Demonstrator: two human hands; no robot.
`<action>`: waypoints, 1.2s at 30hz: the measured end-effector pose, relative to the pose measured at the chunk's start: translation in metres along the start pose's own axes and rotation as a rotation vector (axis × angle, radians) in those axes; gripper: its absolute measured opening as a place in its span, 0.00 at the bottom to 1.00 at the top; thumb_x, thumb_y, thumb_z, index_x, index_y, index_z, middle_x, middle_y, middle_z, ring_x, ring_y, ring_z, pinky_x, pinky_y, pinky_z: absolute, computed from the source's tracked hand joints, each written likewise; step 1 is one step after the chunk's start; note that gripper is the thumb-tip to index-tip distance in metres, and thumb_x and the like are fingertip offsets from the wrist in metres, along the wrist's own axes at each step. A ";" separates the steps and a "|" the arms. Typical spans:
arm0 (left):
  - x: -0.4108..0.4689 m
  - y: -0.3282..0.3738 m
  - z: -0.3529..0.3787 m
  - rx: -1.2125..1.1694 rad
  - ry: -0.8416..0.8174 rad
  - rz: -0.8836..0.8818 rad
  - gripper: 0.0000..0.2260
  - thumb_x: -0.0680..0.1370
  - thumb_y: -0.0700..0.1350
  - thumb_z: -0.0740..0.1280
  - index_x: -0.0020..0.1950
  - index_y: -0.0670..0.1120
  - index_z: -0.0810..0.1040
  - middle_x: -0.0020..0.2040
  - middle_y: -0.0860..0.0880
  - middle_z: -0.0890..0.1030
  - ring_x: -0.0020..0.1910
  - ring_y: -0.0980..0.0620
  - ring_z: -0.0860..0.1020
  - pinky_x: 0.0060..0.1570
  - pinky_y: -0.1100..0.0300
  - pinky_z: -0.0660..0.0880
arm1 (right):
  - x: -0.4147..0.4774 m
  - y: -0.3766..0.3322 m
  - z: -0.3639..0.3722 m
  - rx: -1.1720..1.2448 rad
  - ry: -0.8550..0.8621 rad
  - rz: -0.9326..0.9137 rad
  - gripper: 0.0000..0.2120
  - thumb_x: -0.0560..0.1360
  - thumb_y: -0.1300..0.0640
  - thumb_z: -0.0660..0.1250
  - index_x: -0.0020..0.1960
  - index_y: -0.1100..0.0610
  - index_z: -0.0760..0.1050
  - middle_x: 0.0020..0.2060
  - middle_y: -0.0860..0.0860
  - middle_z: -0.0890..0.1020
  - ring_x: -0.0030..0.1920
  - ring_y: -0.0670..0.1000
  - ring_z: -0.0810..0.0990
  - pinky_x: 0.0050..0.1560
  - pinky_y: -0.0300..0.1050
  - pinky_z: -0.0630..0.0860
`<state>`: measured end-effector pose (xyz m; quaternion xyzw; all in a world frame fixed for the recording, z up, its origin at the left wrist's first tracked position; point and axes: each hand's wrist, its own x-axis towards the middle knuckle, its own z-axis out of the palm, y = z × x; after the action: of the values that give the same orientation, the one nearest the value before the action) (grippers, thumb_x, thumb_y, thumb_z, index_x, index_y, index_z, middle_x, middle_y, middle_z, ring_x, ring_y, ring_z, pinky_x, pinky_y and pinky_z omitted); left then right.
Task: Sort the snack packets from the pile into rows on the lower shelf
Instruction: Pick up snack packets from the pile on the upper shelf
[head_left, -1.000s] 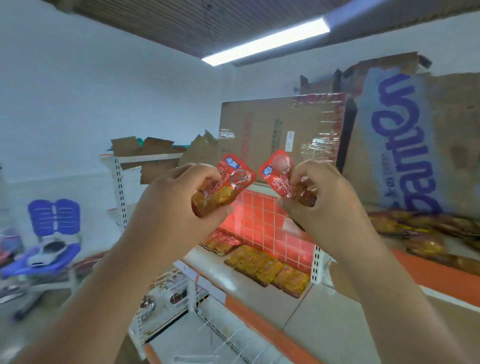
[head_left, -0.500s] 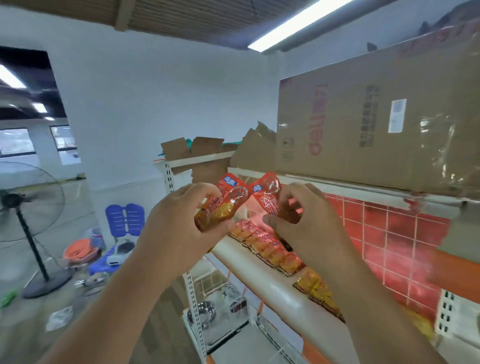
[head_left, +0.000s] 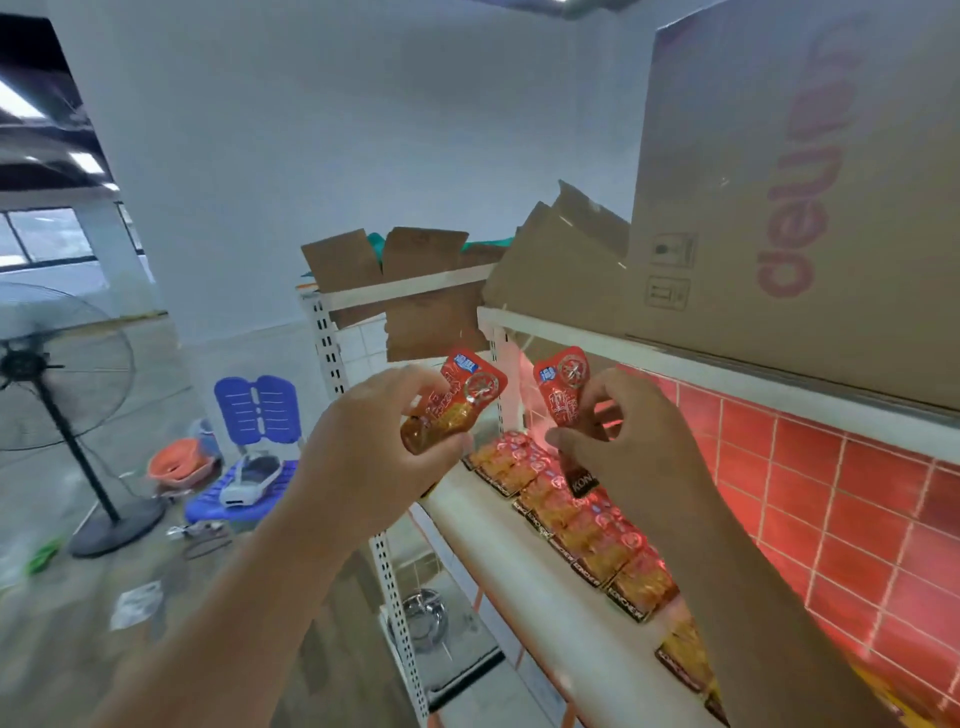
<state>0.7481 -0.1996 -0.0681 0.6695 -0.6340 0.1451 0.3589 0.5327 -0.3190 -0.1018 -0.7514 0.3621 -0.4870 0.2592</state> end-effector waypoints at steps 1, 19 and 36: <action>0.006 -0.010 0.007 -0.013 0.003 -0.007 0.24 0.69 0.72 0.67 0.61 0.64 0.73 0.47 0.72 0.72 0.46 0.72 0.74 0.38 0.75 0.66 | 0.006 0.005 0.008 -0.014 -0.003 0.019 0.16 0.68 0.47 0.81 0.42 0.44 0.73 0.48 0.42 0.78 0.48 0.44 0.78 0.43 0.45 0.76; 0.158 -0.290 0.235 -0.388 -0.283 -0.015 0.19 0.72 0.62 0.75 0.59 0.63 0.75 0.51 0.63 0.78 0.49 0.70 0.75 0.41 0.72 0.68 | 0.144 0.137 0.247 -0.335 0.110 0.496 0.22 0.66 0.42 0.80 0.42 0.49 0.68 0.39 0.48 0.78 0.37 0.49 0.75 0.32 0.48 0.70; 0.155 -0.382 0.429 -0.443 -0.539 -0.140 0.17 0.72 0.62 0.72 0.56 0.55 0.81 0.46 0.55 0.82 0.46 0.50 0.81 0.48 0.51 0.80 | 0.183 0.239 0.407 -0.627 0.115 1.006 0.24 0.70 0.35 0.74 0.54 0.53 0.76 0.50 0.51 0.79 0.53 0.55 0.80 0.52 0.46 0.77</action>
<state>1.0245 -0.6237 -0.3810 0.6316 -0.6745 -0.2027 0.3242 0.8857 -0.5945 -0.3391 -0.5005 0.8137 -0.2142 0.2037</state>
